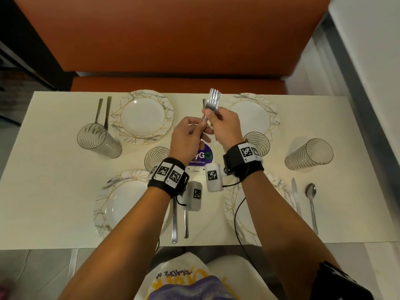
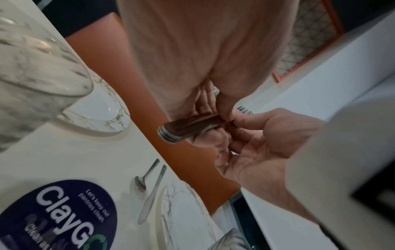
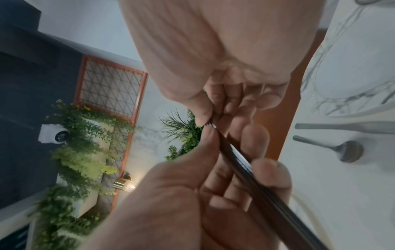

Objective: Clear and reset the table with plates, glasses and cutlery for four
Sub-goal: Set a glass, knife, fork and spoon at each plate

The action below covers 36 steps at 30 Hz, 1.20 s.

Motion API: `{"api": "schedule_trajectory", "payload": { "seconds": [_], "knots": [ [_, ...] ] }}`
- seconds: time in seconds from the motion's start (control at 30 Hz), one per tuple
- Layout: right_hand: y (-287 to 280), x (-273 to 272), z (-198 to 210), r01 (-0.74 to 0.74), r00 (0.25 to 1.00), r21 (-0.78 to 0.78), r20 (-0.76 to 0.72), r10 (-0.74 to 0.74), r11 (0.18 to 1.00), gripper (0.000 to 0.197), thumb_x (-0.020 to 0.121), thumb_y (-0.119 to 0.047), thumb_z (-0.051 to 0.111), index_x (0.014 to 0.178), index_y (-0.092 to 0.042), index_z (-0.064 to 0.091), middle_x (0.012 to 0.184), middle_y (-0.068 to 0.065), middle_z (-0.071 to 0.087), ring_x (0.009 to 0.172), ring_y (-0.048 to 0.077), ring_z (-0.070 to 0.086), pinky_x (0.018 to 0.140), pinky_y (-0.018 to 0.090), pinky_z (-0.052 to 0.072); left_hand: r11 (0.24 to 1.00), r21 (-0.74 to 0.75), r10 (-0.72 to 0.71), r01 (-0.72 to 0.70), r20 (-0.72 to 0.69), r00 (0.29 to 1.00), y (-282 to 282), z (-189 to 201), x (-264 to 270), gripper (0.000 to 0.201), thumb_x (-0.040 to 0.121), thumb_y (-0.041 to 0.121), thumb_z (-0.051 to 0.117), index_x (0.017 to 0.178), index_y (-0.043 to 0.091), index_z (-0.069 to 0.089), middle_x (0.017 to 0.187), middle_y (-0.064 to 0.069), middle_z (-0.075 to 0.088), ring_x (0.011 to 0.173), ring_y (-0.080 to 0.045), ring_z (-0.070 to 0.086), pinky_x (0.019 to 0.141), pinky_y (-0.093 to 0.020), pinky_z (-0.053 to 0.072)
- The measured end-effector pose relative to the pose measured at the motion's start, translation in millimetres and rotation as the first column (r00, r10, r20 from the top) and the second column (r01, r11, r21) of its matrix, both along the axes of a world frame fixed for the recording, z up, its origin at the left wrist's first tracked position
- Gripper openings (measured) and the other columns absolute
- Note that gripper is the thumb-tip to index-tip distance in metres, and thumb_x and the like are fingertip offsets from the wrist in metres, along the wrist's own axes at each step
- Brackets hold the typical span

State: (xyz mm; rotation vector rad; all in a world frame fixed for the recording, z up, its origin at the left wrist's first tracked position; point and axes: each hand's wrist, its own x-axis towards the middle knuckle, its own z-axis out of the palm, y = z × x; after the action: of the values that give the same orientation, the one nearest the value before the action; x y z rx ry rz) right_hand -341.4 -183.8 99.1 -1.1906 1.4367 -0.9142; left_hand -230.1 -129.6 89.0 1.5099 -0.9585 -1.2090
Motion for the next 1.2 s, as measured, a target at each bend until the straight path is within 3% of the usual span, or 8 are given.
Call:
{"api": "schedule_trajectory", "payload": {
  "seconds": [0.13,0.3,0.4,0.63,0.77,0.87,0.93,1.2],
  "knots": [
    [6.4,15.5,18.5,-0.003,0.999,-0.037,0.048,0.004,0.999,0.024,0.093,-0.032,0.066,0.104,-0.012,0.077,0.091,0.010,0.075,0.074,0.023,0.066,0.069,0.044,0.058,0.991,-0.090,0.093,-0.094,-0.014,0.996,8.3,18.8,16.9,0.019,0.101,0.022,0.068,0.107,0.004,0.068,0.093,-0.009,0.076,0.072,-0.014,0.073,0.059,-0.029,0.061],
    [22.8,53.2,41.7,0.017,0.968,-0.026,0.252,-0.010,1.000,0.020,0.099,-0.019,0.062,0.105,-0.004,0.075,0.082,0.007,0.069,0.067,0.015,0.059,0.055,0.025,0.049,0.981,-0.134,0.126,-0.138,-0.095,0.988,25.3,41.7,55.6,0.014,0.100,0.014,0.068,0.109,0.003,0.069,0.101,-0.014,0.077,0.086,-0.027,0.078,0.071,-0.043,0.066],
    [34.8,84.8,45.3,0.012,0.936,-0.017,0.353,-0.005,1.000,0.020,0.101,-0.014,0.059,0.099,0.002,0.072,0.079,0.011,0.065,0.069,0.025,0.057,0.059,0.035,0.050,0.975,-0.154,0.140,-0.158,-0.120,0.983,42.1,48.7,88.3,0.016,0.100,0.010,0.068,0.110,-0.002,0.069,0.100,-0.018,0.077,0.086,-0.030,0.078,0.073,-0.045,0.066],
    [81.3,167.8,21.8,-0.020,0.946,0.013,0.323,0.014,1.000,0.019,0.095,-0.024,0.064,0.088,-0.013,0.077,0.083,0.014,0.070,0.077,0.030,0.061,0.073,0.046,0.055,0.981,-0.120,0.138,-0.153,-0.129,0.982,97.0,37.3,173.0,0.013,0.102,0.005,0.063,0.108,-0.005,0.066,0.102,-0.021,0.076,0.086,-0.037,0.077,0.070,-0.034,0.064],
    [119.6,212.8,-0.7,-0.034,0.957,0.064,0.290,0.014,0.997,0.017,0.099,-0.017,0.062,0.093,-0.011,0.077,0.081,0.006,0.071,0.069,0.020,0.057,0.066,0.033,0.050,0.970,-0.069,0.231,-0.234,-0.046,0.972,142.5,2.8,230.8,0.009,0.101,0.007,0.065,0.106,0.002,0.070,0.091,-0.014,0.071,0.078,-0.019,0.069,0.068,-0.024,0.057],
    [145.1,231.0,-20.5,-0.047,0.965,0.104,0.260,0.018,0.993,0.014,0.097,-0.017,0.066,0.091,-0.014,0.078,0.078,0.002,0.071,0.064,0.014,0.054,0.063,0.030,0.050,0.958,0.029,0.285,-0.286,0.037,0.958,179.0,-36.7,264.8,0.007,0.099,0.012,0.069,0.101,0.007,0.074,0.085,-0.006,0.072,0.066,-0.005,0.061,0.058,-0.018,0.049],
    [158.1,237.2,-32.2,-0.045,0.970,0.148,0.245,0.007,0.988,0.014,0.097,-0.017,0.066,0.089,-0.016,0.078,0.078,0.003,0.071,0.063,0.014,0.054,0.062,0.028,0.050,0.943,0.103,0.308,-0.315,0.080,0.948,200.6,-64.7,280.9,0.010,0.097,0.013,0.072,0.102,0.006,0.077,0.087,-0.001,0.076,0.067,0.000,0.063,0.061,-0.015,0.048],
    [186.4,240.1,-56.5,-0.050,0.980,0.194,0.197,0.011,0.980,0.011,0.094,-0.014,0.068,0.095,-0.010,0.078,0.078,0.007,0.071,0.065,0.015,0.058,0.059,0.024,0.049,0.851,0.358,0.290,-0.384,0.289,0.912,234.8,-133.2,318.2,0.018,0.090,0.016,0.074,0.080,0.030,0.077,0.078,0.001,0.075,0.073,-0.021,0.067,0.082,-0.037,0.061]
  ]
}}
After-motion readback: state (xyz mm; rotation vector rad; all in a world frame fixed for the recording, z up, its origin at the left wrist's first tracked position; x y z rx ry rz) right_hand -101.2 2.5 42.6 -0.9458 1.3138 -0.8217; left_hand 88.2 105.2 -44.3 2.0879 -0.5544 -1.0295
